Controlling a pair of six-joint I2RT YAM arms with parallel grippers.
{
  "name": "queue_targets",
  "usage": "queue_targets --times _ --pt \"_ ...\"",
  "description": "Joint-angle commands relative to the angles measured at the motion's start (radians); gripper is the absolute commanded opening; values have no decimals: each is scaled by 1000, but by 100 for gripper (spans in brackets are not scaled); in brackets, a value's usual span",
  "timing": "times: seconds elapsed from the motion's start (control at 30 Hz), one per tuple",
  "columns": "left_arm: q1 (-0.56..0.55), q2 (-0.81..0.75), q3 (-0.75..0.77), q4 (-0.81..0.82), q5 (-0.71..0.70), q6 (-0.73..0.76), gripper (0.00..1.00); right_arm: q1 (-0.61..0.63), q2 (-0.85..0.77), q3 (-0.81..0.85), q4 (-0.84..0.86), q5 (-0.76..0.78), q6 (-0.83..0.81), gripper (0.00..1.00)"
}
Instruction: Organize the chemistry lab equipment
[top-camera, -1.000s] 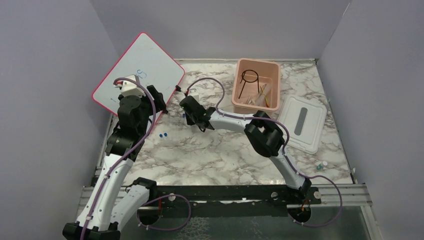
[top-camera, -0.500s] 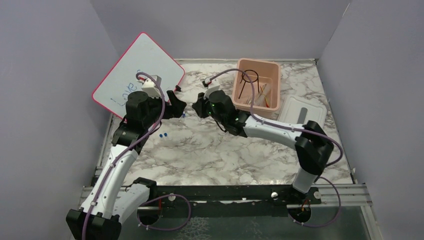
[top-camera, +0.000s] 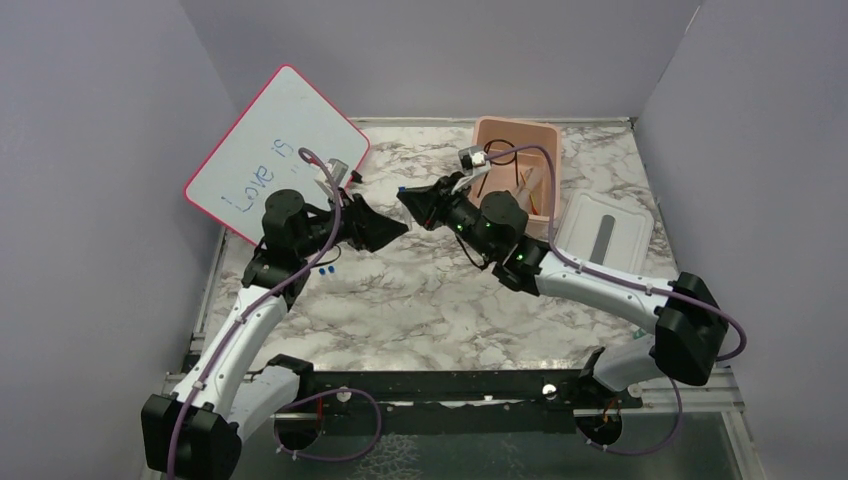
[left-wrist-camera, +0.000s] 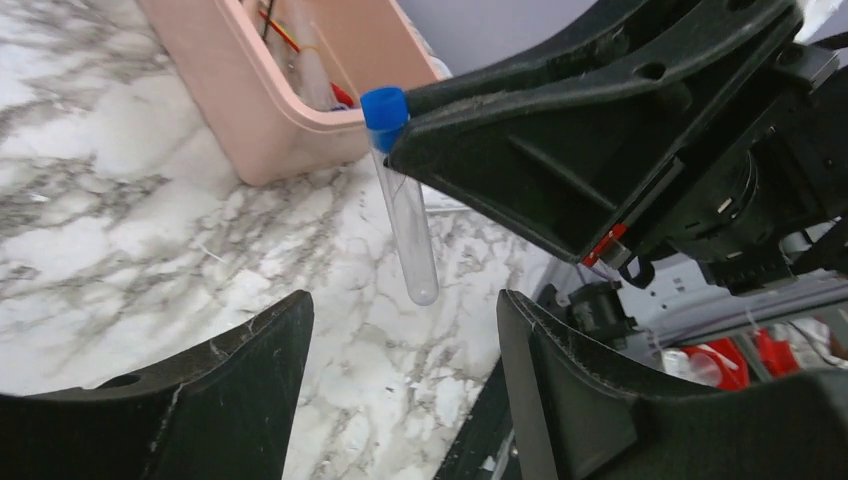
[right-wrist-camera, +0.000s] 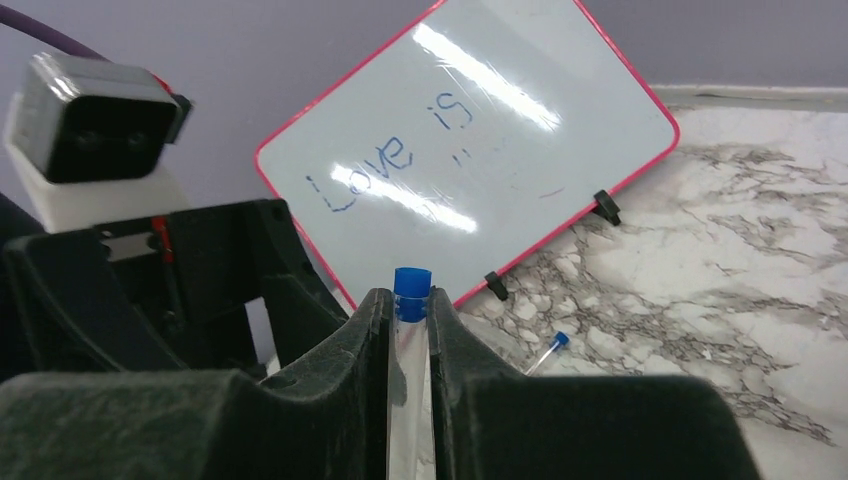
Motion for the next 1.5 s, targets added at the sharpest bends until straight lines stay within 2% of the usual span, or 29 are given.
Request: queue_targets --times 0.0,0.13,0.27,0.5,0.57,0.73,0.8,0.93,1.17,1.47 --pt "-33 -8 -49 183 70 -135 68 -3 -51 -27 110 -63 21 19" --pt "-55 3 -67 251 41 -196 56 -3 -68 -41 115 -94 50 19" --pt "-92 22 -51 252 37 -184 47 -3 -66 -48 128 -110 70 19" --pt "-108 30 -30 217 29 -94 8 -4 -86 -52 112 -120 77 19" --pt "-107 26 -6 176 25 -33 0 -4 -110 -40 52 -107 71 25" --pt "-108 14 85 12 26 169 0 -4 -207 -1 -115 -58 28 48" --pt "-108 13 119 -48 42 249 0 -4 -213 53 -232 -39 21 52" --pt "-108 7 163 -144 71 397 0 -4 -175 187 -451 -92 -21 59" --pt "-108 -32 135 -162 37 486 0 -4 -148 276 -553 -196 -42 61" --pt "-108 -56 108 -161 32 492 0 -4 -69 364 -611 -254 -65 56"
